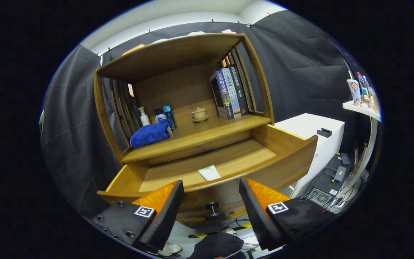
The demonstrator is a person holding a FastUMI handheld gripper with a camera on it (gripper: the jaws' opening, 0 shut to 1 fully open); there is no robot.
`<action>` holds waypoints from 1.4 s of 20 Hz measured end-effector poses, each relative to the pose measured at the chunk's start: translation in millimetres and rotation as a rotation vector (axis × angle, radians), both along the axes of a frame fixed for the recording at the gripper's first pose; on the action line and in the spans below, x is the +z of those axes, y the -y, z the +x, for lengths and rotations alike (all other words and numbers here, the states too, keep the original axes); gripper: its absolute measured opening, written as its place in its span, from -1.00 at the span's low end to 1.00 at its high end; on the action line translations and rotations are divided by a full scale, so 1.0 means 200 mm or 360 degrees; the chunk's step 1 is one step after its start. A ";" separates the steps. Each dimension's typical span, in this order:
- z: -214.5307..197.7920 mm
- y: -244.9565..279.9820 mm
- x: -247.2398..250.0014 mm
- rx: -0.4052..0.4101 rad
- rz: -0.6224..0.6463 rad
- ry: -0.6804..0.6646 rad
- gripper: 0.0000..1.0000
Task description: Pull open the drawer, take out the items inside it, and place them on the countertop above the cabinet.
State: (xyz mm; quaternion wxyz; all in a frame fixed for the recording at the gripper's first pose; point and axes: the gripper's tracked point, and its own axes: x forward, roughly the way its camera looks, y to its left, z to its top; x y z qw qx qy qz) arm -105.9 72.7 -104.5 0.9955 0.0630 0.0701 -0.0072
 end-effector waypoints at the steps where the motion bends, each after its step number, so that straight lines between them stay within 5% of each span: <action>1: 0.03 0.00 0.06 0.0007 -0.0030 0.0026 0.97; 8: 0.38 -0.06 0.11 0.0078 -0.0178 -0.0158 0.97; 13: 0.60 -0.06 -0.07 0.0095 -0.0274 -0.0518 0.98; 21: 0.73 -0.06 -0.44 0.0173 -0.0390 -0.1177 0.98; 28: 0.79 -0.09 -0.59 0.0144 -0.0472 -0.1411 0.99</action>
